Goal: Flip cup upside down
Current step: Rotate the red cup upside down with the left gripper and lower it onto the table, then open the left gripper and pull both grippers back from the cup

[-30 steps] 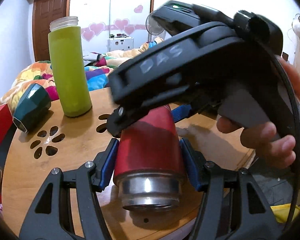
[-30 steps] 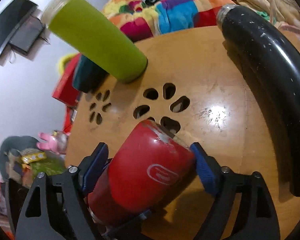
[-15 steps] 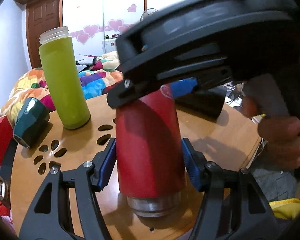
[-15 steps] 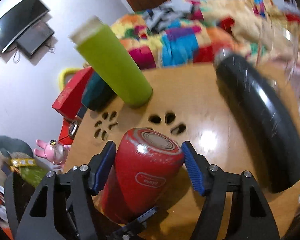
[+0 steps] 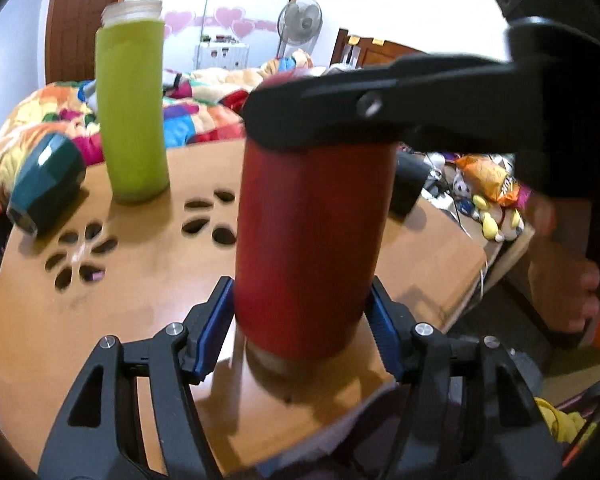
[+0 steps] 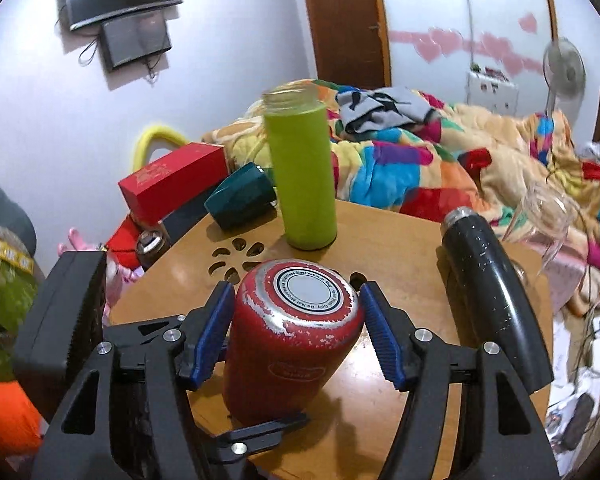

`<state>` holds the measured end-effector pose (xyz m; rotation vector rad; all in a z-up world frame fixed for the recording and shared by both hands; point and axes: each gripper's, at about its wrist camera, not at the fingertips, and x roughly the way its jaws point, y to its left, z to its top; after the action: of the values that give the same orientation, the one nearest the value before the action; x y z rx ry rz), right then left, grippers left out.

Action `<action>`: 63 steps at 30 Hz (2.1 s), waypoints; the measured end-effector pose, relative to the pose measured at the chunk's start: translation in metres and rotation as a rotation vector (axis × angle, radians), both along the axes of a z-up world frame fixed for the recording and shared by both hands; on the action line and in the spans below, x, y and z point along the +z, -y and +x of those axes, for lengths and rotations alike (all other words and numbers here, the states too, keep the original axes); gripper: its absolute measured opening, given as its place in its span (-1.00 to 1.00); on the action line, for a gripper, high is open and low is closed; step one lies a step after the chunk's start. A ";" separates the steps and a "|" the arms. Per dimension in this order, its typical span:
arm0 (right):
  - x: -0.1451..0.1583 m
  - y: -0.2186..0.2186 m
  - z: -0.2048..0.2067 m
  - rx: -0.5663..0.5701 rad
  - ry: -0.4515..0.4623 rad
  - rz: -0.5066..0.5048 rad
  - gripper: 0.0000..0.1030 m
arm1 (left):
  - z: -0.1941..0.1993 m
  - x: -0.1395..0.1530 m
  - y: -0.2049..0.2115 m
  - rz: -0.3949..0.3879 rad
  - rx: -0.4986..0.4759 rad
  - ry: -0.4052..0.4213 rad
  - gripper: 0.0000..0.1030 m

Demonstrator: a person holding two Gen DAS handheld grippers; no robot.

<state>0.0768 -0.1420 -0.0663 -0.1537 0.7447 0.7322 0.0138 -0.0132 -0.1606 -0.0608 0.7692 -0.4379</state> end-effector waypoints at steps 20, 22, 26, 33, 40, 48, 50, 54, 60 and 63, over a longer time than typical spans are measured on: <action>0.008 -0.028 -0.061 0.065 0.133 -0.111 0.18 | -0.049 -0.001 -0.035 -0.027 0.089 -0.055 0.27; 0.007 -0.033 -0.064 0.074 0.147 -0.130 0.18 | -0.051 0.001 -0.043 -0.022 0.098 -0.055 0.27; 0.004 -0.040 -0.071 0.103 0.141 -0.143 0.16 | -0.059 0.006 -0.063 -0.006 0.140 -0.075 0.27; 0.001 -0.045 -0.074 0.081 0.131 -0.140 0.16 | -0.068 0.013 -0.099 -0.024 0.241 -0.073 0.27; 0.001 -0.040 -0.072 0.062 0.069 -0.112 0.17 | -0.065 0.031 -0.097 0.000 0.273 -0.035 0.27; 0.019 -0.022 -0.080 0.016 0.041 -0.053 0.20 | -0.077 0.072 -0.092 0.033 0.326 0.032 0.27; 0.025 -0.015 -0.083 -0.001 0.044 -0.035 0.25 | -0.082 0.084 -0.089 0.043 0.341 0.049 0.29; 0.040 0.001 -0.090 -0.049 0.062 0.006 0.41 | -0.091 0.107 -0.079 0.078 0.368 0.091 0.48; 0.061 0.027 -0.101 -0.127 0.115 0.031 0.64 | -0.108 0.141 -0.057 0.101 0.380 0.178 0.79; 0.074 0.042 -0.111 -0.170 0.159 0.039 0.67 | -0.117 0.157 -0.050 0.096 0.396 0.215 0.87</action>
<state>-0.0339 -0.1844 0.0074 -0.1104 0.5836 0.5655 -0.1034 0.0368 -0.0040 -0.0729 0.5475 -0.0294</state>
